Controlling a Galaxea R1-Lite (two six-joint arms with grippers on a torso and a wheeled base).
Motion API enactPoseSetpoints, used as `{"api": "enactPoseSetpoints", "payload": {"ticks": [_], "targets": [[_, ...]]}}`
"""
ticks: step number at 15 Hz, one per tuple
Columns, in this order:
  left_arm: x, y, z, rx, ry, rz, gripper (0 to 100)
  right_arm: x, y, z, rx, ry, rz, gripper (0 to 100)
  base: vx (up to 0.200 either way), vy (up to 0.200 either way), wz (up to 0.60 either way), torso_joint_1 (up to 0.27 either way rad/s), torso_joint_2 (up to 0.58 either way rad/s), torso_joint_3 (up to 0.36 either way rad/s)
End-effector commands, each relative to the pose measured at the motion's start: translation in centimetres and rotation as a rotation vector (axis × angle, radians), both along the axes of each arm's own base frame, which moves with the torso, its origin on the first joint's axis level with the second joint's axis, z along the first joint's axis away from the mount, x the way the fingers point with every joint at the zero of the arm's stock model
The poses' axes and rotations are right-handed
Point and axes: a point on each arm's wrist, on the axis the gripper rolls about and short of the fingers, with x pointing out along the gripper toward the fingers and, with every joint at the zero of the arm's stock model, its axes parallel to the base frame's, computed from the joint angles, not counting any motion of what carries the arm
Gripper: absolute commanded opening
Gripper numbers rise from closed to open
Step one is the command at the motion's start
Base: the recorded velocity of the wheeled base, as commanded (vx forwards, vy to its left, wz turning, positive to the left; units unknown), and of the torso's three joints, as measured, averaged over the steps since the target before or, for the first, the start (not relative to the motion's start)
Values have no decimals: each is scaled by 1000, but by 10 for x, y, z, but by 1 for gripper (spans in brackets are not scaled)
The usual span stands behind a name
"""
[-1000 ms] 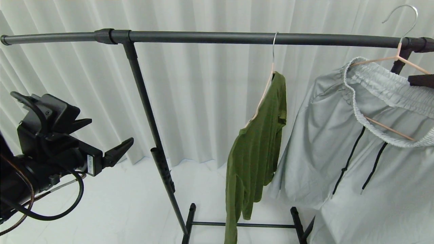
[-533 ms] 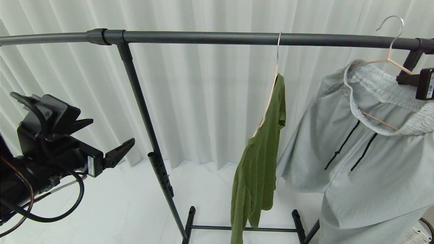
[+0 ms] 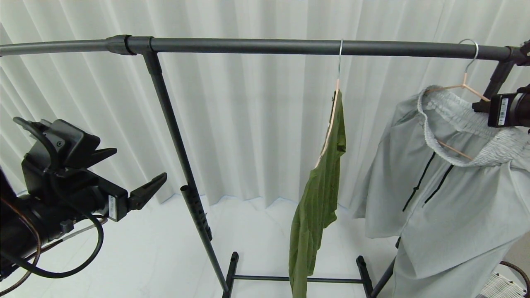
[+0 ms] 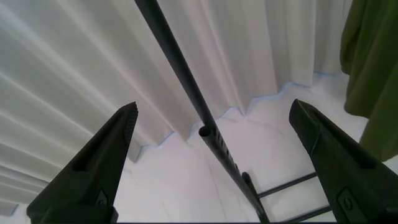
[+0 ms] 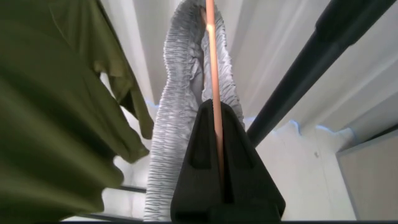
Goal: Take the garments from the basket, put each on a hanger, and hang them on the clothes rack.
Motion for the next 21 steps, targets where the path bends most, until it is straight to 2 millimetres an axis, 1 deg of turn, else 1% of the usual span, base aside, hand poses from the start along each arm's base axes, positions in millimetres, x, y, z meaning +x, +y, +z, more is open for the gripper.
{"api": "enactPoseSetpoints", "payload": {"ticks": [1, 2, 3, 4, 6, 7, 8, 10, 11, 12, 13, 15, 16, 18, 19, 21], "targets": [[-1, 0, -2, 1, 5, -1, 100, 0, 1, -1, 0, 3, 5, 0, 0, 0, 0, 0, 0, 0], [-1, 0, -2, 1, 7, 0, 100, -1, 0, -1, -1, 3, 2, 0, 0, 0, 0, 0, 0, 0], [-1, 0, -2, 1, 7, 0, 100, -2, 0, 0, -1, 0, -1, 100, 0, 0, 0, 0, 0, 0], [-1, 0, -2, 1, 5, 2, 100, -5, 0, 1, -3, -6, -6, 100, 0, 0, 0, 0, 0, 0], [-3, 0, -1, -1, 0, 2, 100, -19, 0, 5, -4, -32, -4, 100, 0, 0, 0, 0, 0, 0], [-3, 1, -1, -1, -2, 5, 100, -23, 0, 5, -4, -40, -4, 100, 0, 0, 0, 0, 0, 0], [-8, 2, -1, -9, -3, 14, 100, -37, 0, 9, -10, -83, -3, 100, 0, 0, 0, 0, 0, 0], [-26, 9, -6, -9, -11, 55, 100, -74, -2, 13, -35, -174, 2, 100, 0, 0, 0, 0, 0, 0], [-31, 10, -8, -10, -15, 65, 100, -84, -2, 12, -42, -189, 2, 100, 0, 0, 0, 0, 0, 0], [-49, 14, -13, -16, -29, 113, 100, -117, -3, 3, -65, -221, 0, 100, 0, 0, 0, 0, 0, 0], [-63, 17, -17, -34, -40, 159, 100, -142, -4, -5, -68, -246, -3, 100, 0, 0, 0, 0, 0, 0], [-84, 23, -28, -46, -49, 313, 100, -185, -4, -23, -68, -289, -6, 100, 0, 0, 0, 0, 0, 0], [-94, 25, -34, -58, -47, 387, 100, -204, -5, -36, -68, -303, -8, 100, 0, 0, 0, 0, 0, 0], [-116, 28, -40, -79, -37, 471, 100, -233, -6, -66, -74, -313, -29, 100, 0, 0, 0, 0, 0, 0], [-122, 29, -42, -79, -32, 481, 100, -239, -6, -73, -76, -313, -43, 100, 0, 0, 0, 0, 0, 0], [-151, 31, -53, -86, 4, 542, 100, -262, -5, -108, -88, -296, -120, 100, 0, 0, 0, 0, 0, 0]]}}
